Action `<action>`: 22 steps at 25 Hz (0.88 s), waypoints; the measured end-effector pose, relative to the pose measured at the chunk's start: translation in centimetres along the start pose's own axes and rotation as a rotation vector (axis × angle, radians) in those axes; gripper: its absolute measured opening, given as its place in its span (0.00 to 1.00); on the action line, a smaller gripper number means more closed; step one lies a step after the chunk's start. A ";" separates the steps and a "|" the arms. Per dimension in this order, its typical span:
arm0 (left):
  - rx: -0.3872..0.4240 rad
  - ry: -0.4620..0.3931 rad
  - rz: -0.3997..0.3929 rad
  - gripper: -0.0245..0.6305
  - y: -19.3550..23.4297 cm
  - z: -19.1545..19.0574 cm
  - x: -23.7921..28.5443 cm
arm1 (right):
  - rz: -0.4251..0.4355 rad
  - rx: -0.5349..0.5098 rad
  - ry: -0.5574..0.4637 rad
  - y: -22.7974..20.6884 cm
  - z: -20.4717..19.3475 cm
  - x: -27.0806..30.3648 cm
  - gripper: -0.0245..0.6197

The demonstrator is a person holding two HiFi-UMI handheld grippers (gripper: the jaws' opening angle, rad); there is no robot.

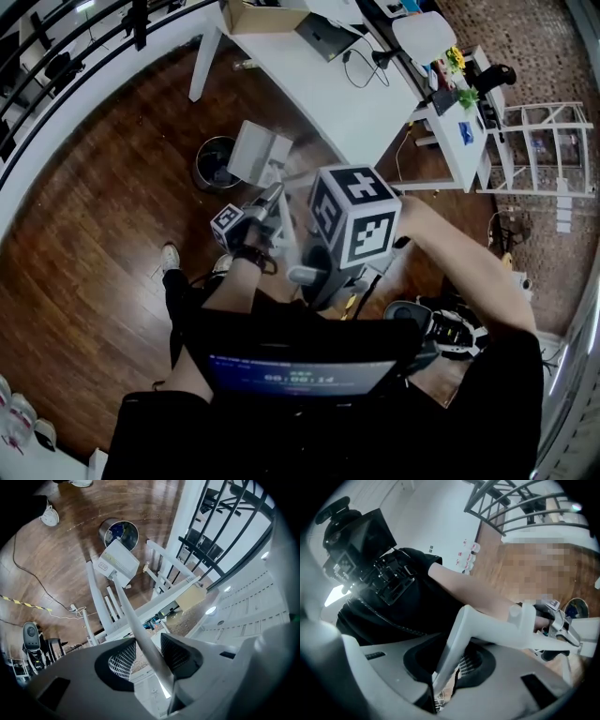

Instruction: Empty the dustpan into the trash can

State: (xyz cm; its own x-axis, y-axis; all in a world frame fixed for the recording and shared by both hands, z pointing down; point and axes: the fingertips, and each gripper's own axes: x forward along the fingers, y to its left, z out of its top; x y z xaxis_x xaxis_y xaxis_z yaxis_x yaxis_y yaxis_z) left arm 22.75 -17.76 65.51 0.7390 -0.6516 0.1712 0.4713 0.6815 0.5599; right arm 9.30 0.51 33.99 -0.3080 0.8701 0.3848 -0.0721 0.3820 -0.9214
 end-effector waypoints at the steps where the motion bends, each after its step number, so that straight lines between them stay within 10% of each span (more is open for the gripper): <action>1: -0.004 -0.005 -0.002 0.28 0.0 0.3 0.0 | 0.003 0.006 0.020 -0.2 0.2 0.1 0.14; 22: -0.005 0.006 -0.056 0.27 -2.9 3.5 0.4 | 0.101 0.108 0.374 -2.2 3.1 1.1 0.14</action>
State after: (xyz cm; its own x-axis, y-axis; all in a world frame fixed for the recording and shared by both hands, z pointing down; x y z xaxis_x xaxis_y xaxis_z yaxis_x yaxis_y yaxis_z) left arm 20.00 -21.15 66.85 0.7144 -0.6866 0.1348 0.5141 0.6457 0.5646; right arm 6.19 -0.35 36.25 0.0461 0.9625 0.2673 -0.1641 0.2712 -0.9484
